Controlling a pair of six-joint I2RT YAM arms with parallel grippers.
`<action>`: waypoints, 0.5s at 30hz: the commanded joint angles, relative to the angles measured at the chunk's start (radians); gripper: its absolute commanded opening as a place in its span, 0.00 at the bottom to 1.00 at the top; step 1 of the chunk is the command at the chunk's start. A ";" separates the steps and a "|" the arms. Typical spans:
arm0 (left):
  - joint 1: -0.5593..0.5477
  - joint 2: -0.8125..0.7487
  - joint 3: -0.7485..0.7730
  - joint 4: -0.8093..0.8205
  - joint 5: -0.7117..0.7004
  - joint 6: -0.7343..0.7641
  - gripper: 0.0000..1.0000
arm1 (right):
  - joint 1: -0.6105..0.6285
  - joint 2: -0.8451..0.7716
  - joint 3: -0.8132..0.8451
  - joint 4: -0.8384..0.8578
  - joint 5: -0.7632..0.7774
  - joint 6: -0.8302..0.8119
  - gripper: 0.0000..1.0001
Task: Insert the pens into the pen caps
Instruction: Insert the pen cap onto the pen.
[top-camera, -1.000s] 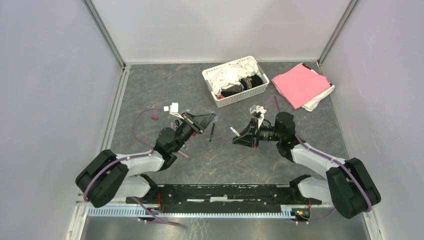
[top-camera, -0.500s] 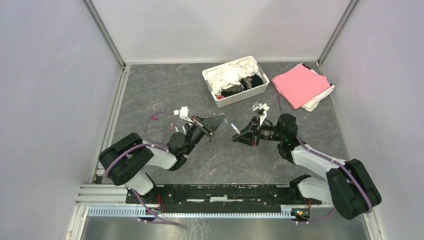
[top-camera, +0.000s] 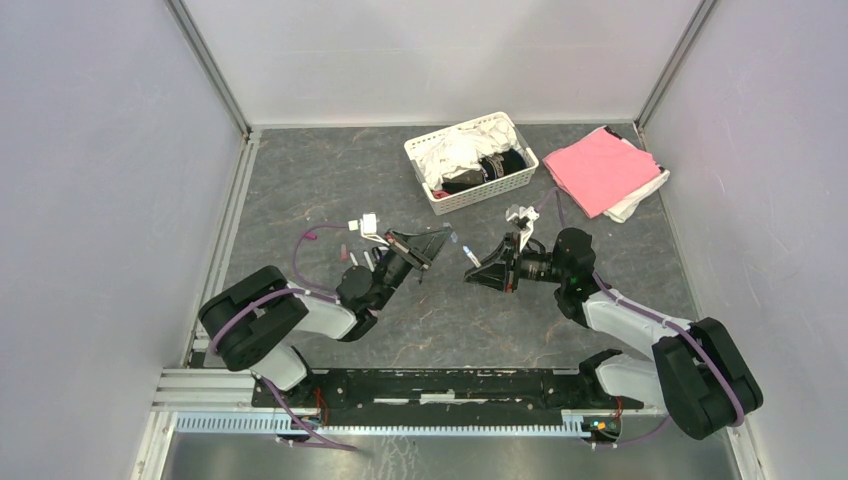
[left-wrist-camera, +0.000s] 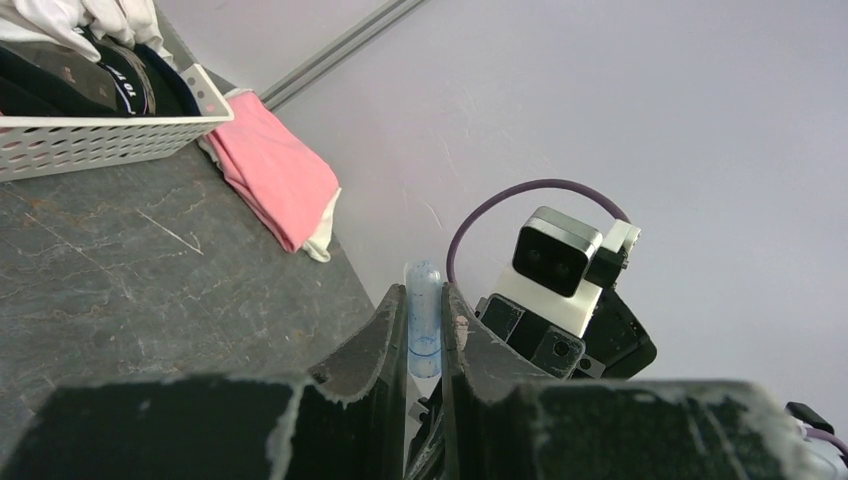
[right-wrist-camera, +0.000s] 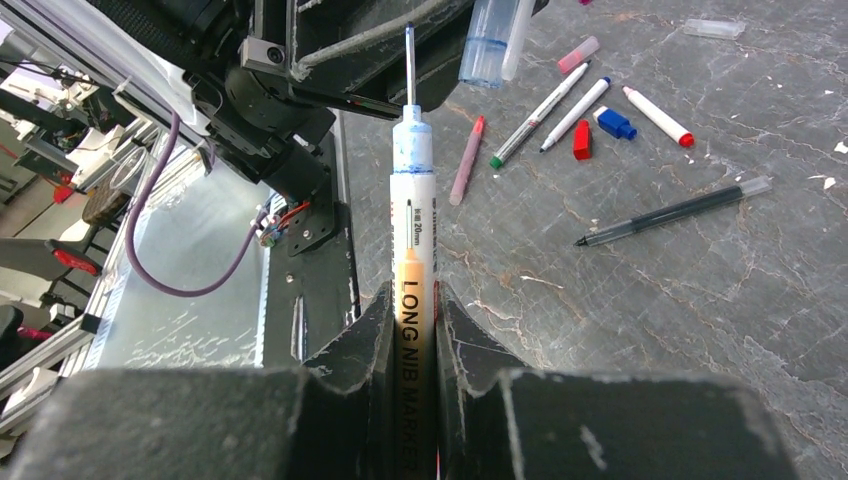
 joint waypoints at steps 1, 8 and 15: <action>-0.006 -0.021 0.033 0.218 -0.037 0.071 0.02 | 0.012 -0.006 -0.007 0.012 0.031 0.001 0.00; -0.006 -0.039 0.034 0.218 -0.049 0.105 0.02 | 0.014 0.000 -0.003 -0.006 0.048 0.005 0.00; -0.008 -0.039 0.044 0.218 -0.046 0.109 0.02 | 0.022 0.008 -0.003 -0.010 0.054 0.005 0.00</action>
